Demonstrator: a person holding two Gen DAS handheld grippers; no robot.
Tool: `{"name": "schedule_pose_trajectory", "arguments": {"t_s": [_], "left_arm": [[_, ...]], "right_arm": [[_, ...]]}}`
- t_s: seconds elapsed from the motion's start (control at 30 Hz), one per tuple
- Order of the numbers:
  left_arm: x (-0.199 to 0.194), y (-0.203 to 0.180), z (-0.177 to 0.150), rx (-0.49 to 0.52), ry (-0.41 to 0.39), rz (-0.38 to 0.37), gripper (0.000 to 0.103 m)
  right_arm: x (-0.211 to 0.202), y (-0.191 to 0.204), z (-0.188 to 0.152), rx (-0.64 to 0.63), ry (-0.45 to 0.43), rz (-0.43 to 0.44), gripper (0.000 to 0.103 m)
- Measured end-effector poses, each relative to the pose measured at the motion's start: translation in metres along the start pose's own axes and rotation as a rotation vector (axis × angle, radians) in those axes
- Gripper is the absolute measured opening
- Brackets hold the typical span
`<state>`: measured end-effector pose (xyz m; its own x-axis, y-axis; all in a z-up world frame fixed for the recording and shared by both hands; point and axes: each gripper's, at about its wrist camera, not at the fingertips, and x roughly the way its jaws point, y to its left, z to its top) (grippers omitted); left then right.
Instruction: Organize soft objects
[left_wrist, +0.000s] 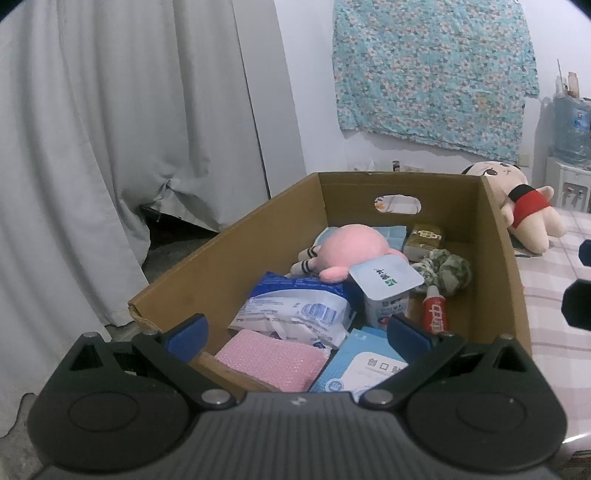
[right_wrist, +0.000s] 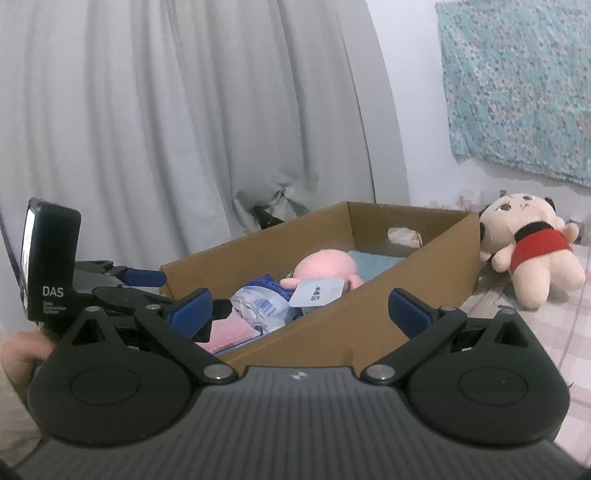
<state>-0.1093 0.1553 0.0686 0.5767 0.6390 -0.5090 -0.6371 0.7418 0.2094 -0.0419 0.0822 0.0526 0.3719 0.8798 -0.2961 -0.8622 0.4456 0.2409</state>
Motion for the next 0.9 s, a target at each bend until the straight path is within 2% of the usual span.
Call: {"name": "schedule_pose_trajectory", "arguments": {"t_s": [0.9], "left_arm": [[0.001, 0.001, -0.001, -0.011, -0.004, 0.016, 0.103]], "right_arm": [[-0.002, 0.011, -0.004, -0.058, -0.006, -0.001, 0.102]]}}
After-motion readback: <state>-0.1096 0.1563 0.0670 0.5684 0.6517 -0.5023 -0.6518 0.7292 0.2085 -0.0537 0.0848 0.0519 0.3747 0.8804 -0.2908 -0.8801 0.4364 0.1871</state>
